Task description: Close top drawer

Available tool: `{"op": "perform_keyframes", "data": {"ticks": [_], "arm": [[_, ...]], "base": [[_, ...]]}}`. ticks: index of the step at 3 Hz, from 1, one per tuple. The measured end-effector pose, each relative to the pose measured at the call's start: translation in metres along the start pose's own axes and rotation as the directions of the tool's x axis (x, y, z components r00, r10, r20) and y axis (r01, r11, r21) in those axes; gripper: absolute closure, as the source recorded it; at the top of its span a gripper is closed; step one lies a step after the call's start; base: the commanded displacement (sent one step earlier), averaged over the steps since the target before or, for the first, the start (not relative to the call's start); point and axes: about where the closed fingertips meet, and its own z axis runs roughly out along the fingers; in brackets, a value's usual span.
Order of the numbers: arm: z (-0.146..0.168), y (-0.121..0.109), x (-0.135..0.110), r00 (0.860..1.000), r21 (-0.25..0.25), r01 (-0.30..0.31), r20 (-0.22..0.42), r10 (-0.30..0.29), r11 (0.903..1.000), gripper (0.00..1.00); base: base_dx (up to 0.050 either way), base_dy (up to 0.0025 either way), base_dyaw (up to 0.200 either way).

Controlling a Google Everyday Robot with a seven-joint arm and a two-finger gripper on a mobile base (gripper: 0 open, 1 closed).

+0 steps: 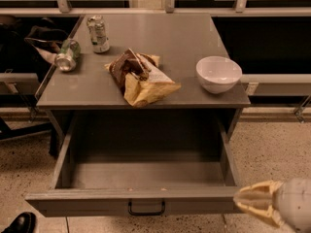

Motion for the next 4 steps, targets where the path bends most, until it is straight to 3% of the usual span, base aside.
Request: {"op": "perform_keyframes", "data": {"ticks": [2, 4], "arm": [[0.036, 0.009, 0.033, 0.996, -0.032, -0.084, 0.011, 0.084, 0.996, 1.0], [0.063, 0.008, 0.047, 0.992, -0.081, -0.127, 0.017, 0.129, 0.9886, 1.0]], "base": [[0.0, 0.0, 0.0], [0.0, 0.0, 0.0]]}}
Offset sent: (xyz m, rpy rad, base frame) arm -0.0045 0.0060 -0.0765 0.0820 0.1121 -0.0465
